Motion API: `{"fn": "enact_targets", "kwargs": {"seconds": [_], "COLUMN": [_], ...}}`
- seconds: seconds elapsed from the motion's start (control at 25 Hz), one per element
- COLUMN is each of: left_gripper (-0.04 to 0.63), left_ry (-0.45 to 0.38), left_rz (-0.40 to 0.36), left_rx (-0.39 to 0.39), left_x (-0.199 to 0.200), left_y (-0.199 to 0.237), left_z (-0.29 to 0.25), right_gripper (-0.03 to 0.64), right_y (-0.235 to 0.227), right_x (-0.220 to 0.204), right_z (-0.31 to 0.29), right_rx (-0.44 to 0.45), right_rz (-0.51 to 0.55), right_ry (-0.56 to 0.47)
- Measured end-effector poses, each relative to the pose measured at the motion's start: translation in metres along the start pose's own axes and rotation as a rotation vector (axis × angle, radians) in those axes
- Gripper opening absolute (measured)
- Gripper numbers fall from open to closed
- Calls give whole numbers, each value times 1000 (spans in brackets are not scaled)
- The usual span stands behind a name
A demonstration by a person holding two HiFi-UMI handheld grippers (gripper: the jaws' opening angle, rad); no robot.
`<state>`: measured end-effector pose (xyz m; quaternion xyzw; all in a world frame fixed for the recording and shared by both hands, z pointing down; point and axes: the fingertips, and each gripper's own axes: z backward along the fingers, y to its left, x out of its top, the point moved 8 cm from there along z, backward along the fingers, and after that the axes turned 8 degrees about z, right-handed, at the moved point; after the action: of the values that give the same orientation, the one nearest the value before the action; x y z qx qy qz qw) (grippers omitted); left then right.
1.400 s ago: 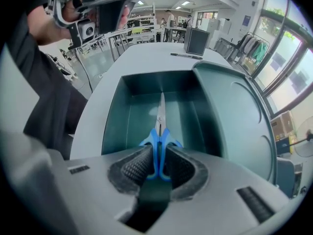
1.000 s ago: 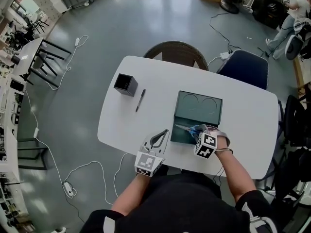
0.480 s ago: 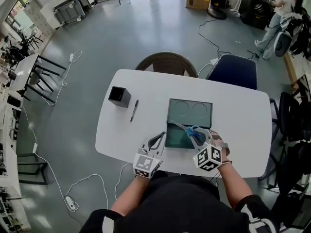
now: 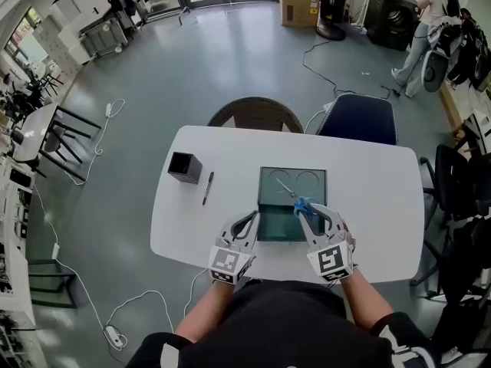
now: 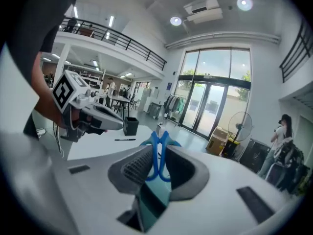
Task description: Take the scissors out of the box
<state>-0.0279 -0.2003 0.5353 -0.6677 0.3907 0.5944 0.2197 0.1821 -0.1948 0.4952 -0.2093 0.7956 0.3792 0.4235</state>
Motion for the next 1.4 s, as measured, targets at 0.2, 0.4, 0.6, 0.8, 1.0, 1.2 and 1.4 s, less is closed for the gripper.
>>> {"fn": "enact_targets", "kwargs": {"seconds": [0.2,0.4,0.6,0.8,1.0,1.2,1.4], "left_gripper": [12,12,12,12,12,12,12], "left_ry": [-14,-30,-50,-60,-65,-63,-53], "left_rz": [0,-4,-18,-22,-32,-37,-19], "left_rx": [-1,-8,-13,-12,-16,-14,6], "left_x": [5,11,18,22,24,24,19], "left_y": [1,-1,-2,-1,-1,-2,-3], "left_z": [-4,-6,-7,-7,-8,-6,-2], "right_gripper": [91,92,92,92,92,92,92], "right_y": [-10,-19,-32,-40,-42,-45,-45], "right_x": [9,20,20,15,12,11,10], "right_z": [12,21,32,41,46,50,55], "right_rx": [-81,-184,-287,-345,-359,-372,-352], "right_rz": [-154,-251,-311,-318,-303,-308,-290], "right_ry": [-124,-228,-272,-279,-269,-305,-267]}}
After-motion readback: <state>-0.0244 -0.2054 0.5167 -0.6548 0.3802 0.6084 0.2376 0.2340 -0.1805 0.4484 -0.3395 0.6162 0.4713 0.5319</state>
